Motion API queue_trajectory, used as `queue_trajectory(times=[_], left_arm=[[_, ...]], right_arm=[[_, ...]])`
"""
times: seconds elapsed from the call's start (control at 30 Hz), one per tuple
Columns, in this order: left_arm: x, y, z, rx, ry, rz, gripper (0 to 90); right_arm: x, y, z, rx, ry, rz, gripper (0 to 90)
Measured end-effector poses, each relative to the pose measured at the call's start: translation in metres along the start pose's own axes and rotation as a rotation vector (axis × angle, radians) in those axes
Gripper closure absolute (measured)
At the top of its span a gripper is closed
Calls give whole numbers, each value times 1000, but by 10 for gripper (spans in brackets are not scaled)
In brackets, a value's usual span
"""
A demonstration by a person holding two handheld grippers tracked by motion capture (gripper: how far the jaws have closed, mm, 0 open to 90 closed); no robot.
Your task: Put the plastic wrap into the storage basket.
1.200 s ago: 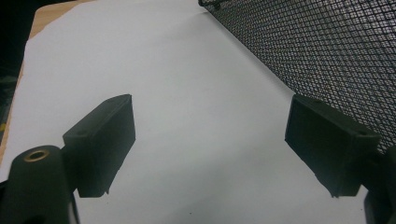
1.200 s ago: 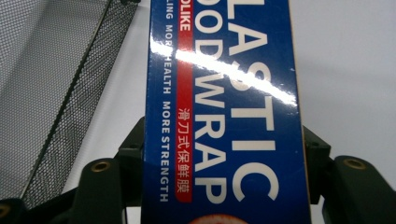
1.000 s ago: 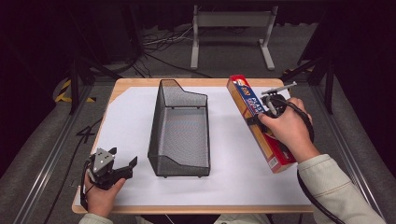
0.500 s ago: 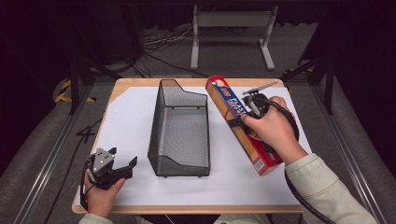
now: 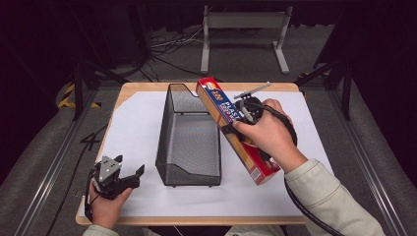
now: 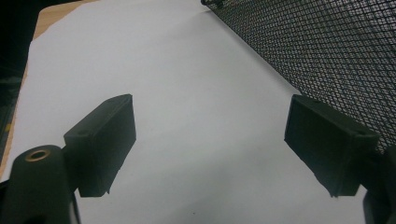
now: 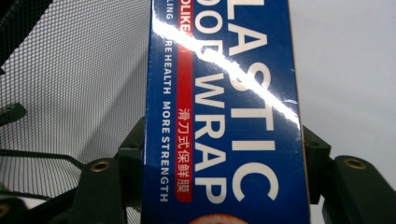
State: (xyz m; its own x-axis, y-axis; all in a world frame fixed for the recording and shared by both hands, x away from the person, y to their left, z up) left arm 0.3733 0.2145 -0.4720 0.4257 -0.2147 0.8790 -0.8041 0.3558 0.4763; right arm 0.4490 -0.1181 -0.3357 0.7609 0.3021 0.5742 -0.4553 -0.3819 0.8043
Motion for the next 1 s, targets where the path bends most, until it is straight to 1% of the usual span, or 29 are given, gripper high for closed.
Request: queue_trajectory(times=[0.07, 0.1, 0.13, 0.23, 0.3, 0.33, 0.47, 0.6, 0.7, 0.87, 1.0], left_arm=[[0, 0, 0, 1, 0, -3, 174], [-1, 0, 0, 2, 0, -6, 174], [-1, 0, 0, 2, -1, -6, 174], [0, 0, 0, 4, -1, -2, 174], [0, 0, 0, 3, -1, -2, 174], [0, 0, 0, 2, -1, -2, 174], [0, 0, 0, 1, -1, 0, 174], [0, 0, 0, -1, -1, -1, 174], [0, 0, 0, -1, 0, 0, 174], [0, 0, 0, -1, 0, 0, 174], [0, 0, 0, -2, 0, 0, 174]], right_arm=[[2, -4, -6, -6, 14, 16, 394], [3, -6, -11, 1, 12, 13, 394], [3, -6, -11, 1, 12, 13, 394], [4, -10, -17, 18, 12, -2, 394], [5, -13, -21, 21, 14, -8, 394], [6, -16, -25, 27, 8, -13, 394], [8, -21, -29, 35, 13, -16, 394], [9, -28, -36, 43, 5, -25, 394], [10, -34, -41, 54, 5, -21, 394], [12, -42, -47, 48, 6, -31, 394], [13, -52, -53, 42, 7, -40, 393]])
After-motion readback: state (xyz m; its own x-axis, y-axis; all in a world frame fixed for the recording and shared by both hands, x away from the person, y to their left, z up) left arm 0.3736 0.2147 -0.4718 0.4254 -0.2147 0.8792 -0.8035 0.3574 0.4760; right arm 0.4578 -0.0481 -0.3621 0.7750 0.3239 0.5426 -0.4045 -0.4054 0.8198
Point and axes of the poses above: each handheld gripper's, and its own axes: y roughly backward along the jaws, x roughly out of its top, z roughly to its right, the point moved 7 cm from there along -y, roughly forward along the jaws, and after that the axes turned 1 degree about z, right-handed, at the moved point
